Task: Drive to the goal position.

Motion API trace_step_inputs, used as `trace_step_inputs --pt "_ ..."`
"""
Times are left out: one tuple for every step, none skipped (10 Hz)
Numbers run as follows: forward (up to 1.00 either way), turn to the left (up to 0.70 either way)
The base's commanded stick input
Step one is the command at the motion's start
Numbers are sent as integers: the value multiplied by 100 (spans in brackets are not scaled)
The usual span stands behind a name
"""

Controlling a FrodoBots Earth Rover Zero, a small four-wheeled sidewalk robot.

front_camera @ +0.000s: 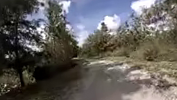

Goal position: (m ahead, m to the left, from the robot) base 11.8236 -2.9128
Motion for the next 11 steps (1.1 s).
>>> trace_step_inputs --pt "100 -27" --pt "100 -27" --pt "100 -24" --pt "100 0" --pt "100 0" --pt "100 0" --pt "100 0" --pt "100 0" --pt "100 0" --pt "100 0" --pt "100 0"
